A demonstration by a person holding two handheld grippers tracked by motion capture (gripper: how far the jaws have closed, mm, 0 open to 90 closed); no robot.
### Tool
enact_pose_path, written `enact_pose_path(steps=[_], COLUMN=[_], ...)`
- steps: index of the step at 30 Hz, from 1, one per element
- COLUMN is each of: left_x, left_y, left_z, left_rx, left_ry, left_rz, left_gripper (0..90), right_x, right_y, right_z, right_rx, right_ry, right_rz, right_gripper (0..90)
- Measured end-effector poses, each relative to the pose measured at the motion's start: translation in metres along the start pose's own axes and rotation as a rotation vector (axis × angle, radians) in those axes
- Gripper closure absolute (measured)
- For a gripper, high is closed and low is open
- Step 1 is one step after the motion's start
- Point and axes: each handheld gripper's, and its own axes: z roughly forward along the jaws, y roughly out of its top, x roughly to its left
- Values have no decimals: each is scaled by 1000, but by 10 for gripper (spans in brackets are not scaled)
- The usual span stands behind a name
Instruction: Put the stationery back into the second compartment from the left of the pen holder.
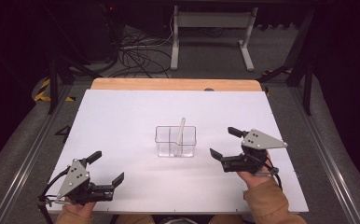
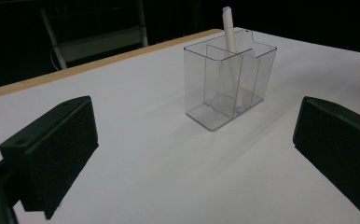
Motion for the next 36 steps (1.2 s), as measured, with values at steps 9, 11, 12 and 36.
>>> enact_pose_path(steps=[9,11,12,36], left_x=[0,0,-1,4], left_y=[0,1,0,-4], left_z=[0,0,0,1], left_rx=[-3,-2,-3,10], left_ry=[1,0,0,3], left_rz=[-2,-2,-5,-19], left_gripper=[6,6,6,6], right_x=[-8,-8,-8,-6], right_y=[-27,-33,-36,-99], right_z=[-17,-19,-20,-28], right_rx=[12,12,11,94], right_ry=[7,8,8,11], right_rz=[20,24,24,52], right_gripper=[49,48,46,0])
